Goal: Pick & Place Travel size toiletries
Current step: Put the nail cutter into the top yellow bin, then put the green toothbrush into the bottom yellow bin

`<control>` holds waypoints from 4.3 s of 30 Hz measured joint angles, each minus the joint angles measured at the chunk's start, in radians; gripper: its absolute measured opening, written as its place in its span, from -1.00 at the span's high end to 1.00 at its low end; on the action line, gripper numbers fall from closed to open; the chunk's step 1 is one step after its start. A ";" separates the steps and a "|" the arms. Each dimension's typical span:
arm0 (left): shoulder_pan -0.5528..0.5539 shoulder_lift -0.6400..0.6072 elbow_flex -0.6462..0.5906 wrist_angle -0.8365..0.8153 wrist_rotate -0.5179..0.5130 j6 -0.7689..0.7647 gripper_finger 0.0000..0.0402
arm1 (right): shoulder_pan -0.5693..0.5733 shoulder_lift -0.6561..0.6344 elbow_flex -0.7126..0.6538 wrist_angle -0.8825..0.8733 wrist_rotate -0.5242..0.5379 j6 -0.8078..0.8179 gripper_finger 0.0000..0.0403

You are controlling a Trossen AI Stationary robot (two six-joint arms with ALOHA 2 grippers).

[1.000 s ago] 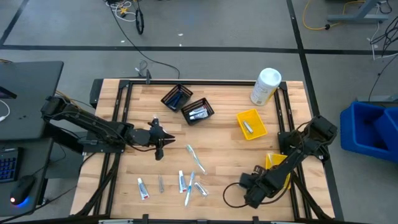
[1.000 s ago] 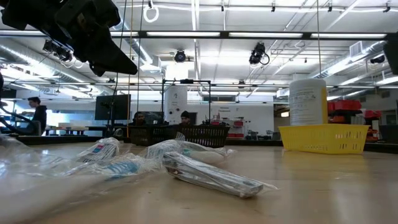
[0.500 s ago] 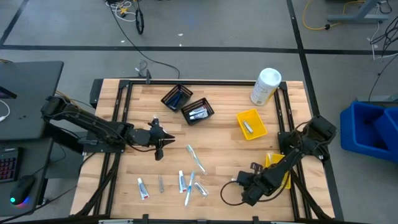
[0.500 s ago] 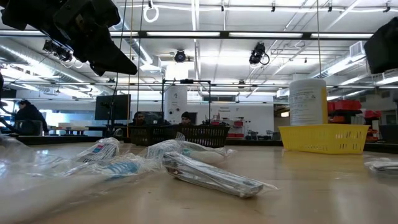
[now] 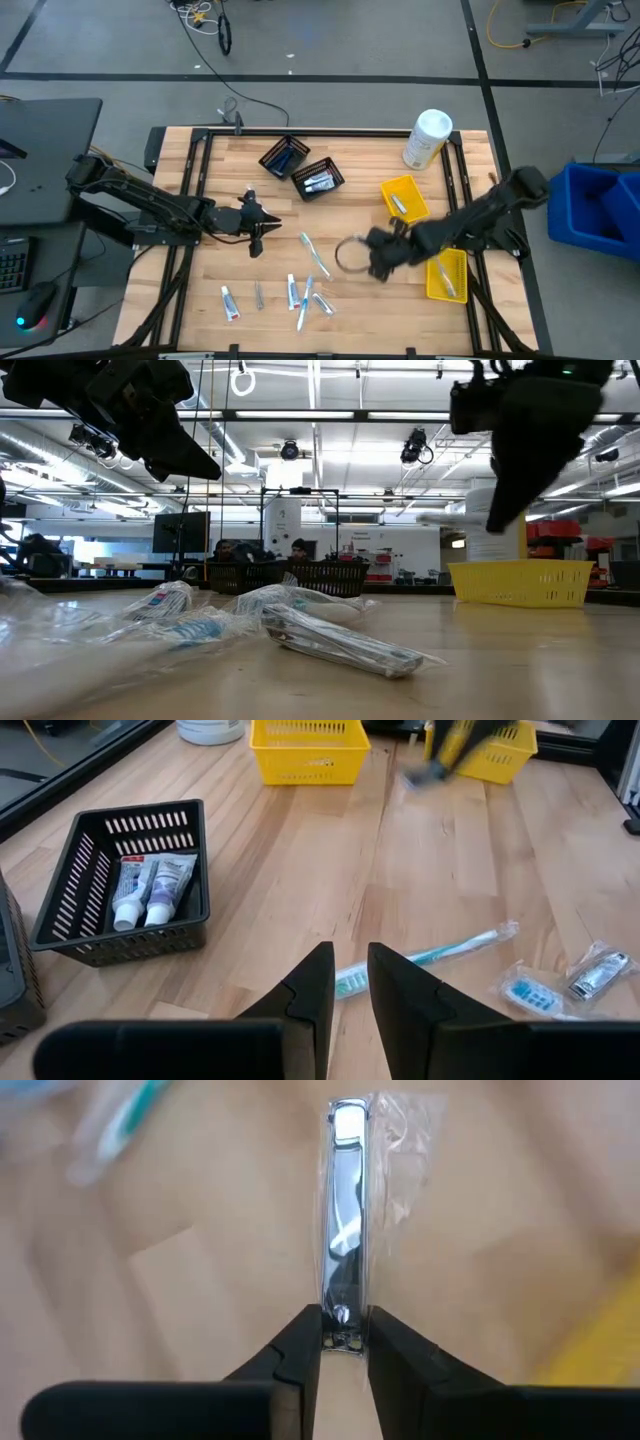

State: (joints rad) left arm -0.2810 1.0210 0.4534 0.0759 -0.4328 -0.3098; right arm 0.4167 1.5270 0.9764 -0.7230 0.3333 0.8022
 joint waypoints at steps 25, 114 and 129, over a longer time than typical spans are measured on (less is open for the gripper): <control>0.000 0.000 0.000 0.004 -0.001 0.003 0.65 | -0.423 -0.231 -0.269 -0.204 0.100 0.215 0.60; 0.000 0.000 0.000 0.002 -0.062 -0.054 0.65 | -0.187 0.430 0.109 0.877 -0.098 -0.204 -0.23; 0.000 0.000 0.000 -0.003 -0.041 -0.052 0.65 | -0.188 0.542 0.113 0.908 -0.034 -0.204 -0.07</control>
State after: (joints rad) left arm -0.2810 1.0206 0.4538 0.0727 -0.4740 -0.3614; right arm 0.2283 2.0691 1.0892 0.1850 0.2994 0.5979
